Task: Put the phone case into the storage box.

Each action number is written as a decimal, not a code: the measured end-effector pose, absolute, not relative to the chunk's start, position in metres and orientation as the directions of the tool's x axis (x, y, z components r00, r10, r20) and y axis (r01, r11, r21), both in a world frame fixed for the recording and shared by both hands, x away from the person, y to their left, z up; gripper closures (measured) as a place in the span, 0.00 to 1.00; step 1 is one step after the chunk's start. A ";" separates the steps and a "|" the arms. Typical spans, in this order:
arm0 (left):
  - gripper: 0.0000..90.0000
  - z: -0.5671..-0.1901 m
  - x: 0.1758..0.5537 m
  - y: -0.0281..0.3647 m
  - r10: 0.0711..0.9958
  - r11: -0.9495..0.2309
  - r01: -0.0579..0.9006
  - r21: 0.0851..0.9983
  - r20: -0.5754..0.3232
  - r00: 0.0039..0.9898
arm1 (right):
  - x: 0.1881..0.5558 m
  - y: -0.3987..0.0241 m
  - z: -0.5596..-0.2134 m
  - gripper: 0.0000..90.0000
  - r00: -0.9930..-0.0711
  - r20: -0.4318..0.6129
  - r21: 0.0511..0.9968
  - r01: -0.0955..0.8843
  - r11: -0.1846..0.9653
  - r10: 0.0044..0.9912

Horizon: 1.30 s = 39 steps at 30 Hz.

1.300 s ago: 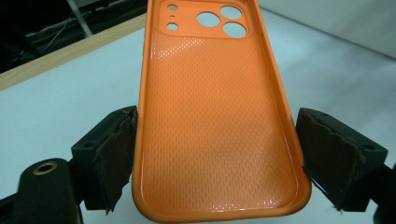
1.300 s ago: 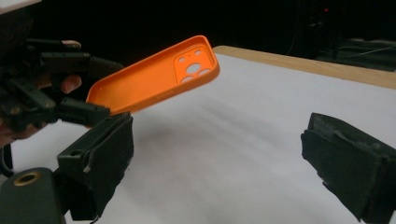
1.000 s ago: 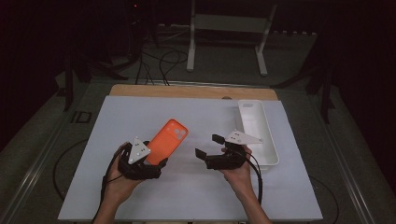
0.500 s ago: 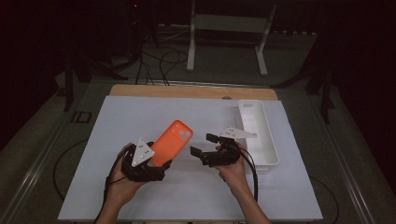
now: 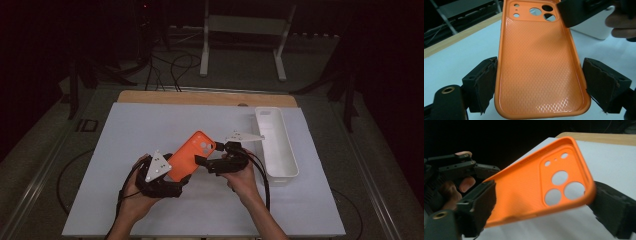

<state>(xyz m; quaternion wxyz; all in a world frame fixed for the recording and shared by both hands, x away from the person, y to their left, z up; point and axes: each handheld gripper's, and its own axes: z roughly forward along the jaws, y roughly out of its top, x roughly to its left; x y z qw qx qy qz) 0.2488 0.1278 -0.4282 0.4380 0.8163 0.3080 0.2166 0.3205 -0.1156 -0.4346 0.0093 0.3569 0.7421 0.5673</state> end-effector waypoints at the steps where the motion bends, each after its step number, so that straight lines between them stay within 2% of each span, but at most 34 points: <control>1: 0.18 -0.429 0.249 0.127 0.689 -0.430 0.311 0.848 0.085 0.720 | 0.321 -0.115 -0.435 0.15 -0.745 0.402 0.845 0.526 0.098 0.533; 7: 0.18 -0.432 0.250 0.126 0.686 -0.431 0.321 0.844 0.075 0.724 | 0.321 -0.116 -0.435 0.19 -0.728 0.425 0.828 0.553 0.095 0.538; 13: 0.18 -0.435 0.250 0.123 0.685 -0.430 0.318 0.845 0.076 0.724 | 0.321 -0.116 -0.434 0.34 -0.727 0.459 0.812 0.577 0.092 0.511; 15: 0.18 -0.435 0.250 0.121 0.680 -0.432 0.317 0.844 0.074 0.730 | 0.320 -0.115 -0.435 0.42 -0.733 0.479 0.801 0.590 0.101 0.483; 25: 0.18 -0.444 0.251 0.112 0.672 -0.483 0.323 0.814 0.108 0.733 | 0.316 -0.102 -0.430 0.82 -0.754 0.462 0.801 0.581 0.146 0.467; 37: 0.18 -0.447 0.251 0.107 0.685 -0.501 0.315 0.806 0.147 0.714 | 0.311 -0.099 -0.428 0.95 -0.719 0.453 0.798 0.591 0.121 0.527; 39: 0.23 -0.447 0.251 0.108 0.691 -0.500 0.317 0.806 0.150 0.707 | 0.311 -0.098 -0.427 0.96 -0.723 0.445 0.802 0.584 0.123 0.528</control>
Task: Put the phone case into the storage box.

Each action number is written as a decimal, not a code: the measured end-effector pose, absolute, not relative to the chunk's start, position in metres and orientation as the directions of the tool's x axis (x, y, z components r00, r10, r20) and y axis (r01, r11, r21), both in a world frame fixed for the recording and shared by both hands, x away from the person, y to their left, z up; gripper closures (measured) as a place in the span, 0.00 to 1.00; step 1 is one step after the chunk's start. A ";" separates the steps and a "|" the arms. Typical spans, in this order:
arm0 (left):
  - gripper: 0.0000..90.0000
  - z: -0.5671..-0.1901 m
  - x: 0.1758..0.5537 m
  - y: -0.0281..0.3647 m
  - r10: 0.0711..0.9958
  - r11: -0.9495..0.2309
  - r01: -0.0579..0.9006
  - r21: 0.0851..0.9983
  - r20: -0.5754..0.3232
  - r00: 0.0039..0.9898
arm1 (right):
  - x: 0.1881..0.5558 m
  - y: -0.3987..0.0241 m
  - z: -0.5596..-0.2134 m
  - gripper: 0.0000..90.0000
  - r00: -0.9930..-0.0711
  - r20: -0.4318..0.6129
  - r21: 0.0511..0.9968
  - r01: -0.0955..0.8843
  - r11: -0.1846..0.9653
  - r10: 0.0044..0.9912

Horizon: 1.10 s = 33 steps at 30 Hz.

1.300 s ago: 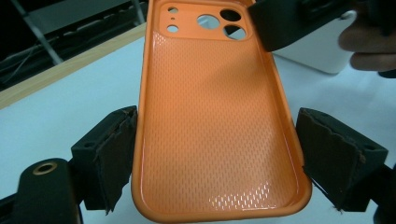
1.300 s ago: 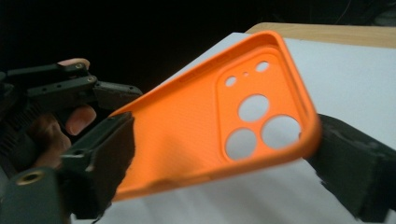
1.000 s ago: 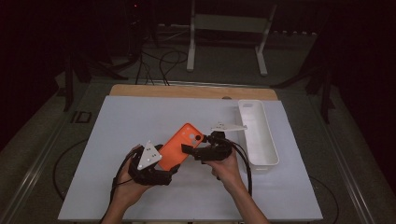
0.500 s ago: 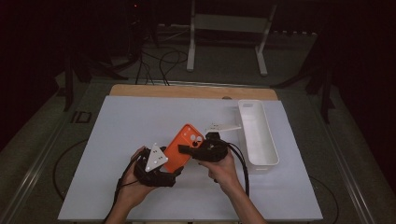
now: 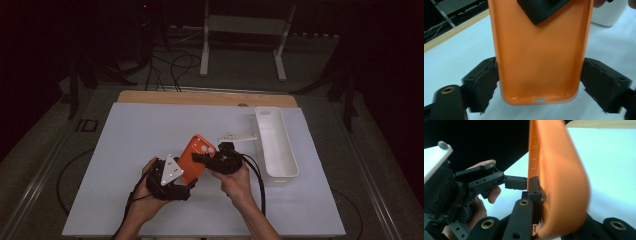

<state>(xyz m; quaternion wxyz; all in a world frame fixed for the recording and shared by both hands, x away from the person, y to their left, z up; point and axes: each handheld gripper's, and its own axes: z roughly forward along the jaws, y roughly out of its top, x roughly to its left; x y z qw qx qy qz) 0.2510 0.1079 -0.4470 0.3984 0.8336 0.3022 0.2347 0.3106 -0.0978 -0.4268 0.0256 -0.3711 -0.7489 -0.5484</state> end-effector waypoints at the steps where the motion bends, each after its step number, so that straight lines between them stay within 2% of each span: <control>1: 0.22 -0.447 0.251 0.108 0.691 -0.500 0.317 0.806 0.150 0.707 | 0.311 -0.098 -0.427 0.96 -0.723 0.445 0.802 0.584 0.123 0.528; 15: 0.06 -0.441 0.256 0.120 0.719 -0.430 0.361 0.828 0.072 0.691 | 0.309 -0.106 -0.423 0.95 -0.733 0.403 0.821 0.554 0.137 0.549; 21: 0.04 -0.440 0.259 0.126 0.699 -0.395 0.392 0.831 -0.005 0.715 | 0.308 -0.108 -0.421 0.95 -0.746 0.388 0.827 0.541 0.153 0.542; 33: 0.04 -0.442 0.259 0.125 0.663 -0.402 0.395 0.826 -0.035 0.748 | 0.301 -0.110 -0.418 0.95 -0.794 0.340 0.845 0.493 0.207 0.504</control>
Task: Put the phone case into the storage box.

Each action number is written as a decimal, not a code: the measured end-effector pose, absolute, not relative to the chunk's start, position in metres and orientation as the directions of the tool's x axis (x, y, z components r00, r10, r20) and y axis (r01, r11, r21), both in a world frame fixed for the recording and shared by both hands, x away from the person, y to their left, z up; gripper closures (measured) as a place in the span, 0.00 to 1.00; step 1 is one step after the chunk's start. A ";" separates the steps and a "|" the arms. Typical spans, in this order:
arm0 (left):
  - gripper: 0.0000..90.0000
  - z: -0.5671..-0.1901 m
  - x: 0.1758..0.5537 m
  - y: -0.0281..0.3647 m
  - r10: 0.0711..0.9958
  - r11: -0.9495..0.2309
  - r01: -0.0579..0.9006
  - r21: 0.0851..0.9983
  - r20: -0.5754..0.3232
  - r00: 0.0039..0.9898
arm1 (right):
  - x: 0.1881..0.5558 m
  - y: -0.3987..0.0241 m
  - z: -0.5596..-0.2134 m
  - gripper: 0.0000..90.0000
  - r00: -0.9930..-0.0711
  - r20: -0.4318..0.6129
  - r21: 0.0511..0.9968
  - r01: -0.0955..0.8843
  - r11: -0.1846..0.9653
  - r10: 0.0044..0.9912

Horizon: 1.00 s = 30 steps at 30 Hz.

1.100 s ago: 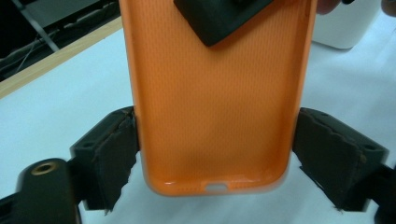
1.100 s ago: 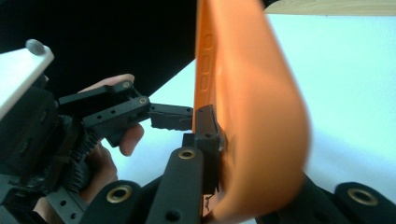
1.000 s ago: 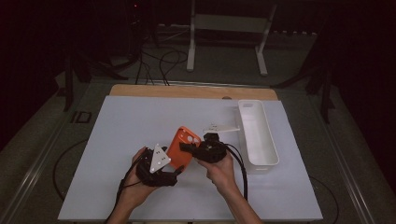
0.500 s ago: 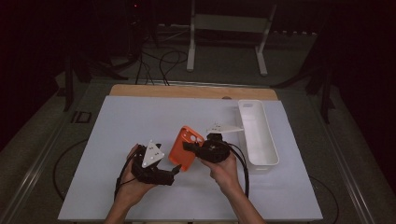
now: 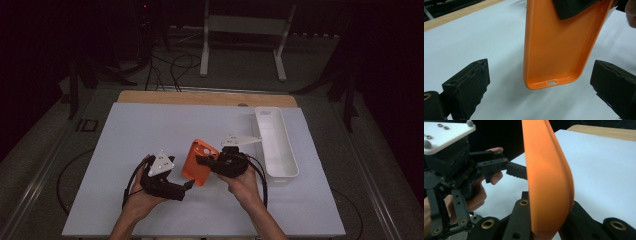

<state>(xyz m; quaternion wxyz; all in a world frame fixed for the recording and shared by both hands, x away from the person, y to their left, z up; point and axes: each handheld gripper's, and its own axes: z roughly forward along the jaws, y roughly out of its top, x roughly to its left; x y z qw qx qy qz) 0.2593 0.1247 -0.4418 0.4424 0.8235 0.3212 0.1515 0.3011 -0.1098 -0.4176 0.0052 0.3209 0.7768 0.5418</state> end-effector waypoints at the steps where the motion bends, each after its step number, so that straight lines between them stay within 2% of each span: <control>1: 0.04 -0.442 0.259 0.125 0.660 -0.401 0.395 0.826 -0.038 0.750 | 0.301 -0.110 -0.417 0.95 -0.795 0.339 0.845 0.492 0.208 0.504; 22: 0.04 -0.443 0.261 0.126 0.609 -0.380 0.410 0.829 -0.109 0.786 | 0.292 -0.114 -0.411 0.95 -0.825 0.313 0.859 0.457 0.231 0.471; 30: 0.08 -0.443 0.261 0.128 0.585 -0.364 0.413 0.835 -0.140 0.799 | 0.289 -0.113 -0.409 0.95 -0.840 0.301 0.865 0.440 0.242 0.450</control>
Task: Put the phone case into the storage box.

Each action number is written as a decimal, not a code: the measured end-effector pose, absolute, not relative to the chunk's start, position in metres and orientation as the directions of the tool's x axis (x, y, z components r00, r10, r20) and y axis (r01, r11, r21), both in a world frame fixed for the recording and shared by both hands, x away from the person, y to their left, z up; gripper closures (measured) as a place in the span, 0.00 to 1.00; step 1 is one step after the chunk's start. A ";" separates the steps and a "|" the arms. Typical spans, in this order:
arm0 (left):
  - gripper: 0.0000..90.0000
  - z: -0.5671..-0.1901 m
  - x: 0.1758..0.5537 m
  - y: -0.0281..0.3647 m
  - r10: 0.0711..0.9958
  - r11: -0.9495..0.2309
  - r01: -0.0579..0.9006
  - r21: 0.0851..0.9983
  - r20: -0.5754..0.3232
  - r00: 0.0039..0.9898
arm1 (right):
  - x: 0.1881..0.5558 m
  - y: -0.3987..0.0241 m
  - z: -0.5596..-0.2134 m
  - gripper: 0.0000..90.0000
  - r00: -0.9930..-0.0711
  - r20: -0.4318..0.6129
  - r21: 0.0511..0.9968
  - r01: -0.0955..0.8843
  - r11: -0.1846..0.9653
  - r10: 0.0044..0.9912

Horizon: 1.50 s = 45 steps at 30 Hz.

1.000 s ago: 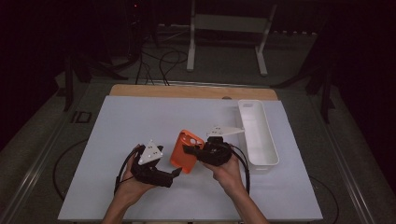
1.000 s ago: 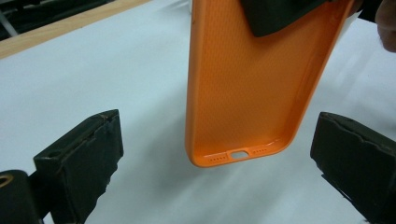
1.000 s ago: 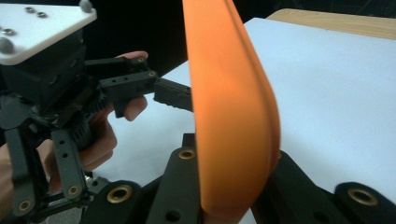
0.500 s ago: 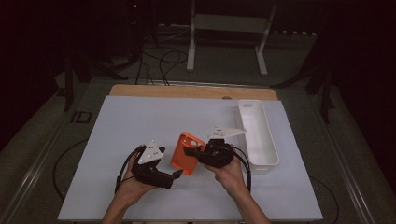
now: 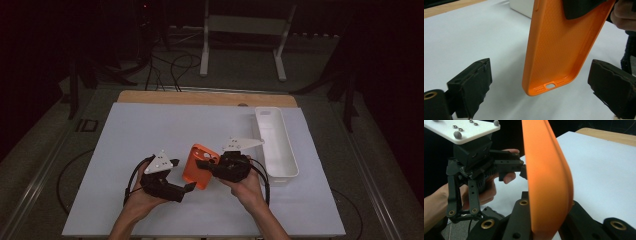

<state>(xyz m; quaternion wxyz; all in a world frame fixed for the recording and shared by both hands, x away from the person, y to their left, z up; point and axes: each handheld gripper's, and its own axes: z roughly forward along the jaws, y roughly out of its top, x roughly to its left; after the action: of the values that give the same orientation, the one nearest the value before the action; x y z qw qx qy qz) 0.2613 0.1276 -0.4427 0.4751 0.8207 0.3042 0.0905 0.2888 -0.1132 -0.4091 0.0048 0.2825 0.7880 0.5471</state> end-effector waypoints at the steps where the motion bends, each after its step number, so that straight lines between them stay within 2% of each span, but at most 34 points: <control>1: 0.08 -0.443 0.261 0.128 0.581 -0.365 0.411 0.835 -0.140 0.801 | 0.288 -0.113 -0.409 0.95 -0.843 0.300 0.866 0.437 0.243 0.446; 11: 0.28 -0.441 0.260 0.129 0.515 -0.367 0.402 0.839 -0.177 0.838 | 0.284 -0.111 -0.408 0.95 -0.871 0.283 0.877 0.405 0.260 0.402; 23: 0.43 -0.441 0.259 0.129 0.491 -0.370 0.385 0.846 -0.173 0.854 | 0.282 -0.113 -0.407 0.95 -0.889 0.280 0.884 0.386 0.264 0.363; 28: 0.60 -0.442 0.260 0.131 0.439 -0.364 0.387 0.847 -0.211 0.873 | 0.280 -0.112 -0.407 0.95 -0.906 0.278 0.888 0.369 0.273 0.320; 38: 0.66 -0.443 0.259 0.130 0.375 -0.375 0.380 0.845 -0.237 0.896 | 0.280 -0.113 -0.408 0.96 -0.927 0.288 0.895 0.350 0.276 0.240; 45: 0.81 -0.444 0.259 0.130 0.312 -0.390 0.364 0.846 -0.250 0.916 | 0.283 -0.117 -0.409 0.94 -0.932 0.297 0.893 0.348 0.285 0.207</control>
<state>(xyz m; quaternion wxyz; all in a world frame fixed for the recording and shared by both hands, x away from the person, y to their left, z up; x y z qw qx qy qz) 0.2591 0.1304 -0.4441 0.5137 0.8333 0.2028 -0.0250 0.2827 -0.1173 -0.4090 -0.0616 0.1736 0.7991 0.5722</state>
